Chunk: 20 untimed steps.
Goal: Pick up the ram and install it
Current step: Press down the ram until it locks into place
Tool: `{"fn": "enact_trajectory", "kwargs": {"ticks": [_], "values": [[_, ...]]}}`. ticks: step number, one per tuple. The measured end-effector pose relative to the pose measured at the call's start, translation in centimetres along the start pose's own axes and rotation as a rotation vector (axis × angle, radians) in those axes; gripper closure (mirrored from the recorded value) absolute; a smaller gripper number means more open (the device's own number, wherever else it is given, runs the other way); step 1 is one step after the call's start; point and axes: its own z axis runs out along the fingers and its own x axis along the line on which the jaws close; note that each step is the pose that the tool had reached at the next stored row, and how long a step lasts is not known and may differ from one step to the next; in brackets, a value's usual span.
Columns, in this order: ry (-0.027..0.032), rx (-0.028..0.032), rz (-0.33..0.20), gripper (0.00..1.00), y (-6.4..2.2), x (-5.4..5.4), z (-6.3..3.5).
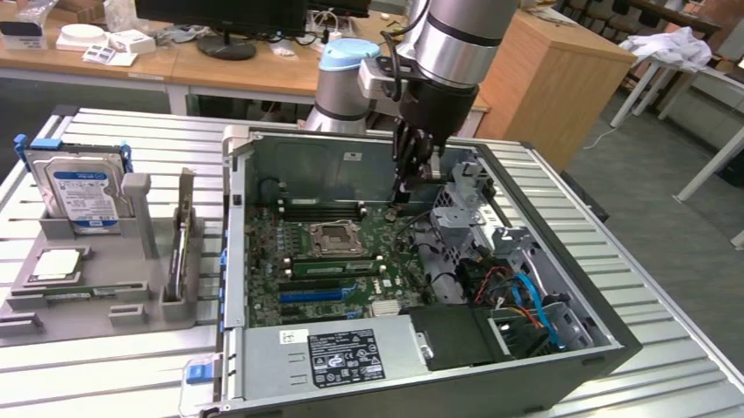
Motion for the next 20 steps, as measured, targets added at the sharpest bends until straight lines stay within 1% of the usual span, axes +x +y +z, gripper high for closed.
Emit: {"fn": "enact_trajectory", "kwargs": {"ticks": [8, 20], "values": [[-0.0001, 0.0001, 0.0, 0.89, -0.06, -0.01, 0.04], [0.0001, 0.0, 0.0, 0.89, -0.07, 0.03, 0.83]]}}
